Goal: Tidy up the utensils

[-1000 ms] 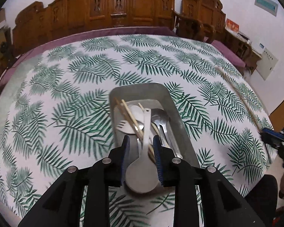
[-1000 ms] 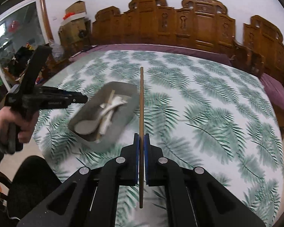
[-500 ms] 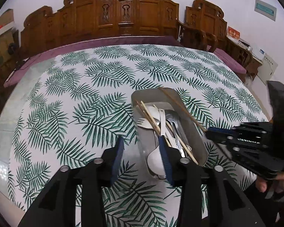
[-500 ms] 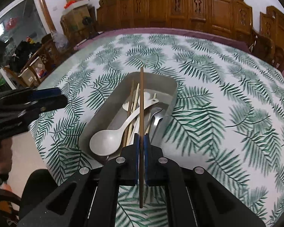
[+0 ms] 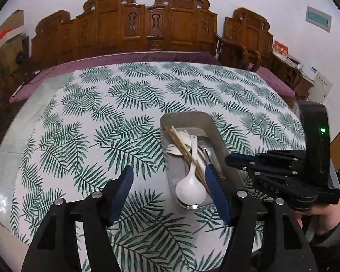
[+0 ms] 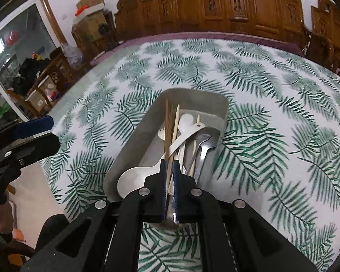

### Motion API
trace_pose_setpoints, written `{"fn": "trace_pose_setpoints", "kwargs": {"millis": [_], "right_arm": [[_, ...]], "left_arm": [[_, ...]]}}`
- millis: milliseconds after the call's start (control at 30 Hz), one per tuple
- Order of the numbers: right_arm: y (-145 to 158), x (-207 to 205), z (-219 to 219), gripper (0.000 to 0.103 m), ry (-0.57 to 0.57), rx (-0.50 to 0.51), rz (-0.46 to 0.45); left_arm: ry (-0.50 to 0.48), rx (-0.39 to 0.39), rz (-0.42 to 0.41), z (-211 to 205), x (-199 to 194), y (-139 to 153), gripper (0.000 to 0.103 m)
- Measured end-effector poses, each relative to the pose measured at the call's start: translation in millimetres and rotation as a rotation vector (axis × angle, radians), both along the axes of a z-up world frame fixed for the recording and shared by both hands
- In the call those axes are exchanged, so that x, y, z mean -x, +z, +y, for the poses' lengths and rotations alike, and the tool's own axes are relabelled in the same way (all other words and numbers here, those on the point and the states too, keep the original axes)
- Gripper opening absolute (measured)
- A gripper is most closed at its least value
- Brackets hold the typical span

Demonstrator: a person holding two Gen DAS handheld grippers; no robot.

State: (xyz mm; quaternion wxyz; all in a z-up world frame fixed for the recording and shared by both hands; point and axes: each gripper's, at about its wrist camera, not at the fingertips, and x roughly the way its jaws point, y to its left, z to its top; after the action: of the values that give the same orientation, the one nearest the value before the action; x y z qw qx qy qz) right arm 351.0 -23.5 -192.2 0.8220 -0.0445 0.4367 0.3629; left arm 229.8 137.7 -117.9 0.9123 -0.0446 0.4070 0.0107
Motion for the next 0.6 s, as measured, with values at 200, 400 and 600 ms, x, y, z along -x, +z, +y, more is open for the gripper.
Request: {"fn": "trace_pose_setpoints", "kwargs": {"millis": [200,400,600], "right_arm": [[30.5,31.1,-42.3,0.018,-0.039,-0.044,-0.085],[52.0,63.1,-91.1,0.055,-0.119,-0.077,-0.156],[71.5,93.3,-135.5,0.091,-0.220,-0.094,-0.231]], "left_arm": [[-0.003,0.010,-0.058,-19.3,15.4,16.8,0.086],[-0.015,0.003,-0.123,-46.3,35.1,34.1,0.095],[-0.024,0.035,-0.161,-70.6,56.1,47.0,0.095]]}}
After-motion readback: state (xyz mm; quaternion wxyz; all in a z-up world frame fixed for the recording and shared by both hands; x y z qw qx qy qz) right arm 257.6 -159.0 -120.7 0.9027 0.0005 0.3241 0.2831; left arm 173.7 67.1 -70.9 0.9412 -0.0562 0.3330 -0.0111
